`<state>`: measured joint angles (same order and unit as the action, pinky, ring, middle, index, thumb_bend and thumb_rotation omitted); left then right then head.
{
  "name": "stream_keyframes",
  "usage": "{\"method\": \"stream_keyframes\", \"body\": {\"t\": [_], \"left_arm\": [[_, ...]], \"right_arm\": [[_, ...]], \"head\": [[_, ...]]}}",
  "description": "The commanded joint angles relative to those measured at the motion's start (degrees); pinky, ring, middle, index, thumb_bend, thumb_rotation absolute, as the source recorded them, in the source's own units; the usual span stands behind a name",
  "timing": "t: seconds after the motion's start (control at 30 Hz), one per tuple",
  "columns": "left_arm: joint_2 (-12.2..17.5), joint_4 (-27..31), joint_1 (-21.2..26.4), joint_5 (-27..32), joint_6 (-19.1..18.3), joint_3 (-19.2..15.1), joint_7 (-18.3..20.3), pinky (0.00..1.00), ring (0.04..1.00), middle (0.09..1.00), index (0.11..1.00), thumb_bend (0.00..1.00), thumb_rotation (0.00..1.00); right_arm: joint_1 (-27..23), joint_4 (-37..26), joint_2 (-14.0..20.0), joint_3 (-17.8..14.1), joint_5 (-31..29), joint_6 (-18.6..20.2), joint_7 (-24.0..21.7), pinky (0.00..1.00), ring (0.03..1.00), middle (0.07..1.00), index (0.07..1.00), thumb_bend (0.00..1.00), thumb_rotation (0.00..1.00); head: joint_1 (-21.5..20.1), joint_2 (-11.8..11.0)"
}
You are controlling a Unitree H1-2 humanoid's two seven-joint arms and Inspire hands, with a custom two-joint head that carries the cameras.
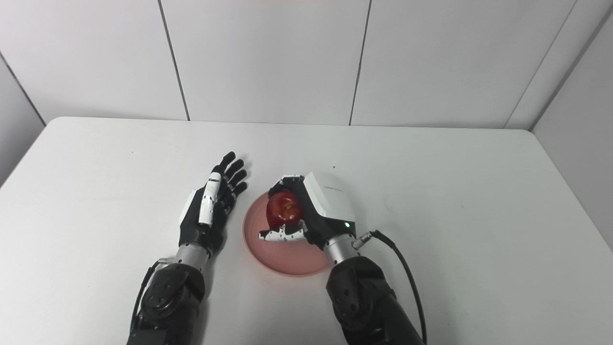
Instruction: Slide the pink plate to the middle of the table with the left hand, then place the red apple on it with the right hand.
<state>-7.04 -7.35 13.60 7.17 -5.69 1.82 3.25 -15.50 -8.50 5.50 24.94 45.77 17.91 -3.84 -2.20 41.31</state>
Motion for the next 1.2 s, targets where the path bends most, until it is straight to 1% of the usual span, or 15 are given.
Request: {"method": "stream_keyframes", "body": {"t": [0.0, 0.03, 0.1, 0.2, 0.53, 0.63, 0.7, 0.8, 0.97, 1.0, 1.03, 1.07, 1.1, 1.13, 1.17], "left_arm": [[-0.4, -0.1, -0.2, -0.2, -0.4, 0.0, -0.5, 0.93, 0.933, 0.933, 0.913, 0.38, 1.00], [-0.4, -0.1, -0.2, -0.2, -0.4, 0.1, -0.4, 0.93, 0.933, 0.932, 0.913, 0.38, 1.00], [-0.3, -0.1, -0.2, -0.1, -0.3, 0.1, -0.3, 0.93, 0.936, 0.935, 0.915, 0.38, 1.00], [-0.3, -0.3, -0.2, 0.0, -0.2, 0.1, -0.1, 0.94, 0.938, 0.937, 0.916, 0.38, 1.00], [-0.3, -0.5, -0.2, 0.0, 0.0, 0.0, -0.1, 0.93, 0.936, 0.933, 0.914, 0.38, 1.00], [-0.2, -0.4, -0.2, 0.2, 0.1, 0.1, 0.1, 0.94, 0.939, 0.937, 0.917, 0.38, 1.00], [-0.2, -0.4, -0.3, 0.1, -0.1, 0.2, 0.1, 0.94, 0.941, 0.938, 0.918, 0.39, 1.00], [-0.2, -0.4, -0.3, 0.1, -0.1, 0.2, 0.1, 0.94, 0.942, 0.939, 0.920, 0.38, 1.00], [-0.1, -0.8, -0.2, -0.1, 0.4, 0.3, 0.3, 0.94, 0.942, 0.941, 0.921, 0.38, 1.00], [0.0, -0.8, -0.2, -0.1, 0.4, 0.3, 0.3, 0.94, 0.942, 0.942, 0.921, 0.38, 1.00], [0.0, -0.8, -0.2, -0.2, 0.4, 0.3, 0.3, 0.94, 0.942, 0.942, 0.921, 0.38, 1.00], [-0.1, -0.8, -0.2, -0.1, 0.5, 0.3, 0.2, 0.94, 0.942, 0.942, 0.921, 0.38, 1.00], [-0.1, -0.9, -0.2, -0.1, 0.5, 0.2, 0.2, 0.94, 0.941, 0.941, 0.920, 0.38, 1.00], [-0.2, -0.9, -0.2, -0.2, 0.5, 0.2, 0.0, 0.94, 0.941, 0.941, 0.919, 0.38, 1.00], [-0.2, -0.9, -0.1, -0.2, 0.5, 0.2, -0.1, 0.93, 0.939, 0.939, 0.918, 0.38, 1.00]], "right_arm": [[-1.2, -0.9, 0.0, -0.7, 0.0, -3.3, 1.8, 0.19, 0.277, 0.476, 0.484, 0.53, 0.00], [-1.2, -0.4, 0.0, -0.7, -0.1, -3.6, 2.0, 0.19, 0.278, 0.476, 0.484, 0.53, 0.00], [-1.1, 0.5, 0.0, -0.9, -0.2, -3.9, 2.2, 0.19, 0.284, 0.422, 0.520, 0.52, 0.00], [-1.0, 1.4, -0.1, -1.1, -0.2, -4.3, 2.5, 0.18, 0.267, 0.469, 0.488, 0.53, 0.00], [-0.8, 3.1, -0.1, -0.7, 0.2, -5.5, 4.0, 0.16, 0.250, 0.474, 0.485, 0.53, 0.00], [-0.7, 3.0, -0.1, -0.6, 0.6, -5.4, 4.0, 0.17, 0.268, 0.476, 0.485, 0.53, 0.00], [-0.7, 2.7, -0.2, -0.6, 0.8, -5.3, 4.1, 0.19, 0.301, 0.429, 0.524, 0.52, 0.00], [-0.6, 2.3, -0.3, -0.7, 0.9, -5.1, 4.1, 0.22, 0.340, 0.434, 0.535, 0.52, 0.01], [-0.4, 1.4, -0.5, -0.9, 0.8, -4.6, 3.7, 0.21, 0.322, 0.425, 0.539, 0.52, 0.01], [-0.4, 1.2, -0.6, -0.9, 0.8, -4.5, 3.5, 0.21, 0.324, 0.446, 0.516, 0.52, 0.08], [-0.3, 1.1, -0.6, -0.9, 0.8, -4.5, 3.5, 0.21, 0.325, 0.459, 0.501, 0.52, 0.12], [-0.3, 0.9, -0.6, -0.9, 0.8, -4.3, 3.0, 0.21, 0.325, 0.464, 0.496, 0.52, 0.14], [-0.3, 0.7, -0.6, -0.9, 0.8, -4.2, 2.7, 0.26, 0.384, 0.514, 0.553, 0.72, 0.20], [-0.3, 0.6, -0.6, -0.8, 0.9, -3.9, 2.3, 0.29, 0.421, 0.545, 0.589, 0.84, 0.24], [-0.3, 0.4, -0.5, -0.8, 1.0, -3.8, 2.0, 0.35, 0.481, 0.591, 0.616, 0.91, 0.27]], "head": [[0.0, 0.1], [0.0, 0.1], [0.1, 0.2], [0.1, 0.2], [0.0, 0.2], [-0.2, 0.1], [-0.2, 0.1], [-0.3, 0.1], [-0.2, 0.1], [-0.2, 0.1], [-0.2, 0.1], [-0.3, 0.1], [-0.3, 0.1], [-0.3, 0.0], [-0.3, 0.0]]}}
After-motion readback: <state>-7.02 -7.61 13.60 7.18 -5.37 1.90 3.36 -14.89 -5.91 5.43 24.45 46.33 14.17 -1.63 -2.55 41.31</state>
